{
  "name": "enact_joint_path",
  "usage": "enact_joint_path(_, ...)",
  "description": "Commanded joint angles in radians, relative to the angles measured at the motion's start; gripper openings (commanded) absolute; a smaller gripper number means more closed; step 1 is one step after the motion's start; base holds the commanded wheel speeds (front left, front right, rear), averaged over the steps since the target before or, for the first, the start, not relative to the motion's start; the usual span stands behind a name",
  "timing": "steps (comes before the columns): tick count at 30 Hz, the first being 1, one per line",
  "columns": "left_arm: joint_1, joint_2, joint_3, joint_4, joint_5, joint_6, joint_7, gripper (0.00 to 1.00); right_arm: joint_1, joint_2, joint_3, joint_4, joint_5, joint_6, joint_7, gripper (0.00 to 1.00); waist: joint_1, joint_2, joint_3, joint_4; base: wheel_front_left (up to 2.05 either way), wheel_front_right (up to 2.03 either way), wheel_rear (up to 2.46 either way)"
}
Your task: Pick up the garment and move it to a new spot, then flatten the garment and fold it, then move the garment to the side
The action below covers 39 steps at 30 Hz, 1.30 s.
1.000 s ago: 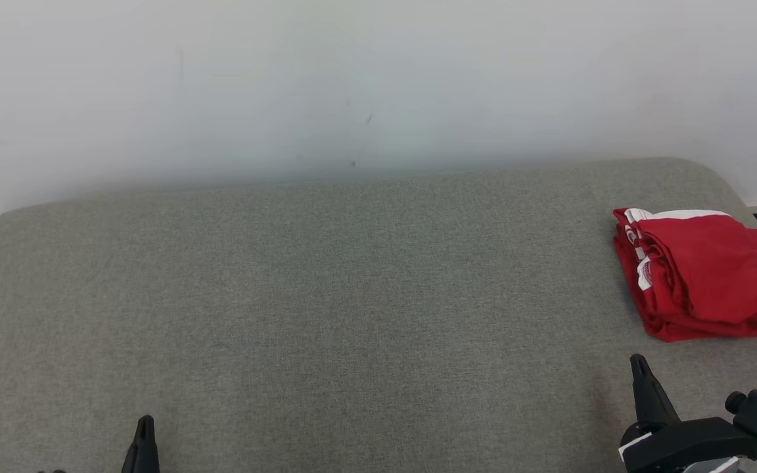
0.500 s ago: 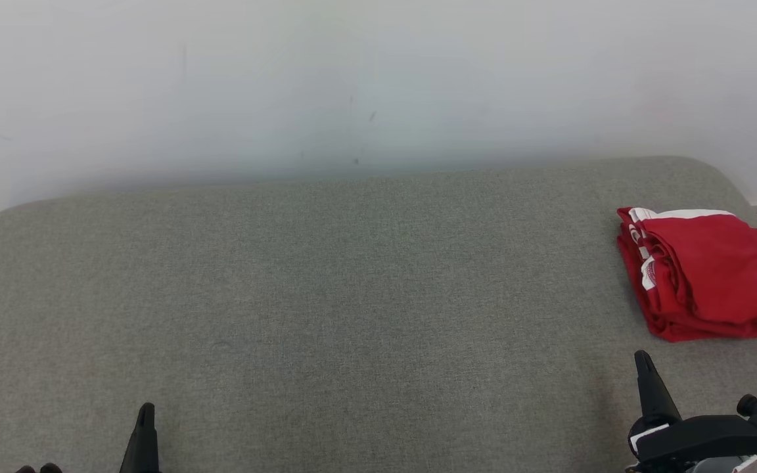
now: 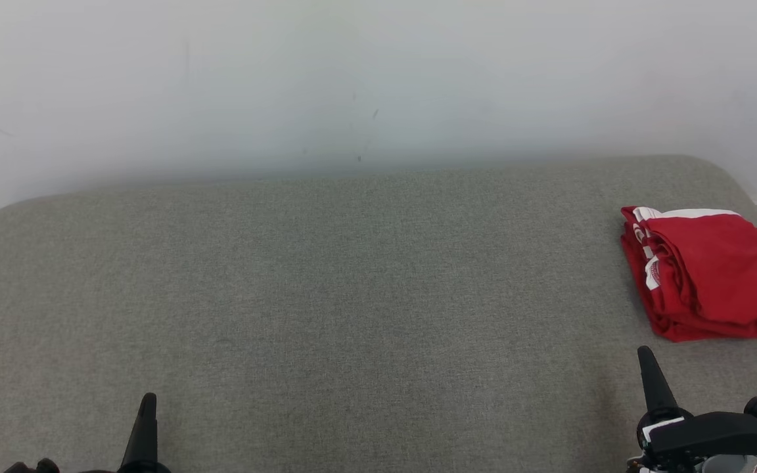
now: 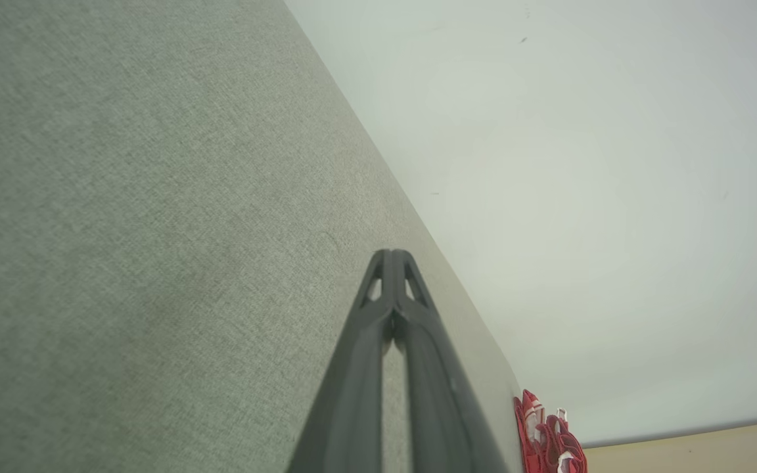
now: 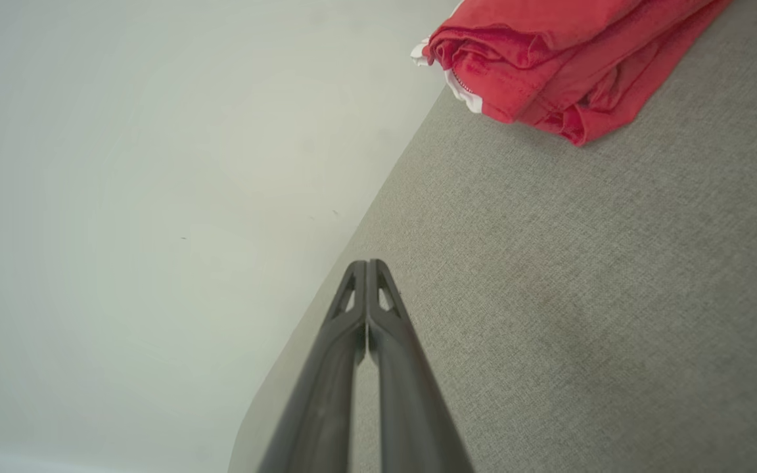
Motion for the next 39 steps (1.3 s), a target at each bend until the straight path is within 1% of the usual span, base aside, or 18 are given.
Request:
enact_joint_path(1, -0.021, 0.006, 0.003, -0.012, -0.027, -0.008, 0.005, 0.0, -0.015, 0.001, -0.005, -0.014, 0.025, -0.001, 0.004, 0.0, -0.0001, 0.0, 0.0, 0.0, 0.0, 0.0, 0.0)
enact_joint_path(14, -0.039, 0.007, 0.006, -0.013, -0.169, -0.016, 0.043, 0.0, -0.015, 0.009, -0.02, -0.028, 0.16, -0.001, 0.031, 0.0, -0.0001, 0.0, 0.006, 0.006, 0.0, 0.0, 0.0)
enact_joint_path(39, -0.064, 0.008, 0.011, -0.013, -0.382, -0.026, 0.098, 0.0, -0.014, 0.023, -0.042, -0.048, 0.362, -0.002, 0.07, 0.0, -0.0001, 0.0, 0.016, 0.016, 0.0, 0.0, 0.0)
